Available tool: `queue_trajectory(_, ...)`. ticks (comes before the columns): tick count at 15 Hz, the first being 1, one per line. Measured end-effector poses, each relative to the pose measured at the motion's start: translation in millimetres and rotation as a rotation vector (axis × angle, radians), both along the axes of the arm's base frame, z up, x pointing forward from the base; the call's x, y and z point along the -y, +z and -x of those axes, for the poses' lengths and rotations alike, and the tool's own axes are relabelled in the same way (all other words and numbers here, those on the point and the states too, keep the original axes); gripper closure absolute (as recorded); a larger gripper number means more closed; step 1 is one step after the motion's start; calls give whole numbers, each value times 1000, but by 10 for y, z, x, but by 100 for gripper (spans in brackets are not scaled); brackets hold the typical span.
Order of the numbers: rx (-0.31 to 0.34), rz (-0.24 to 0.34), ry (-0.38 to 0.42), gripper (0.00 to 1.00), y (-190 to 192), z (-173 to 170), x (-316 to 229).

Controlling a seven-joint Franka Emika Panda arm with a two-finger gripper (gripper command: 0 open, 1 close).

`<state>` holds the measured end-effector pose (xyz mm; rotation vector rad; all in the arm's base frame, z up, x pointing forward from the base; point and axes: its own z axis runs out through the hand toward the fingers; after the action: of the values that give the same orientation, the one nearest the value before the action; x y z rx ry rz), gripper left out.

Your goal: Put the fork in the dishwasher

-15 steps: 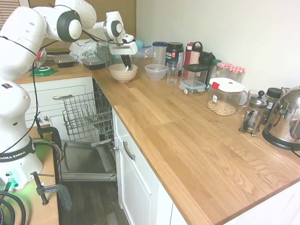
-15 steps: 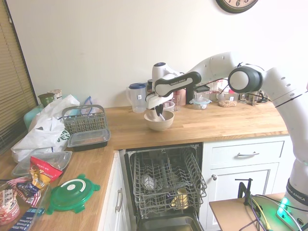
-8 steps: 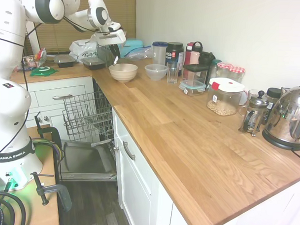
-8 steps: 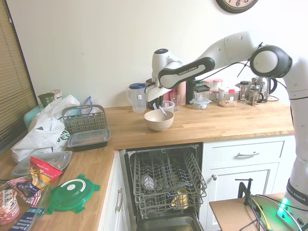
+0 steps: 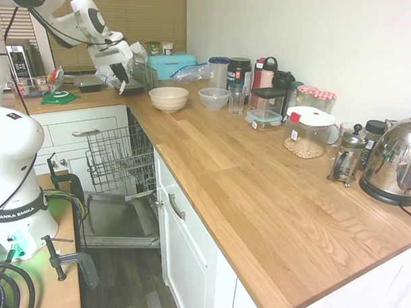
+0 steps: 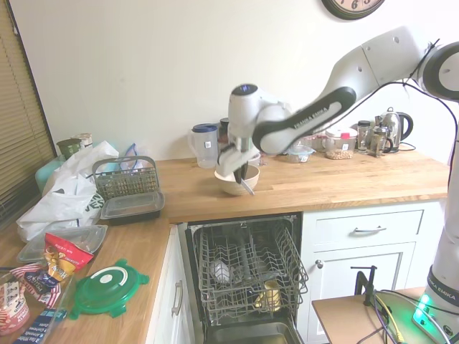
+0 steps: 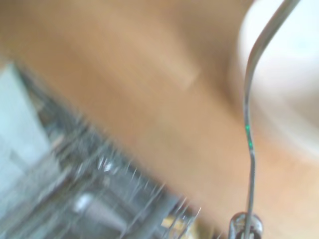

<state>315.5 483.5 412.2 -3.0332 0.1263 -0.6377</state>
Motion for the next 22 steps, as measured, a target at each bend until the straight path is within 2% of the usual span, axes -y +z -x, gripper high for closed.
queue_trajectory(2, -11, 31, 21, 100, -482, 220, 84)
queue_trajectory(4, -27, 66, 32, 100, -832, 281, 38)
queue_trajectory(6, -71, 113, 34, 100, -1283, 235, -66)
queue_trajectory(10, -151, 253, 18, 100, -2398, 84, -291)
queue_trajectory(11, -158, 258, 14, 0, -2568, 36, -379)
queue_trajectory(19, -175, 255, 20, 0, -2556, -50, -597)
queue_trajectory(22, -153, 234, 26, 0, -2352, -55, -648)
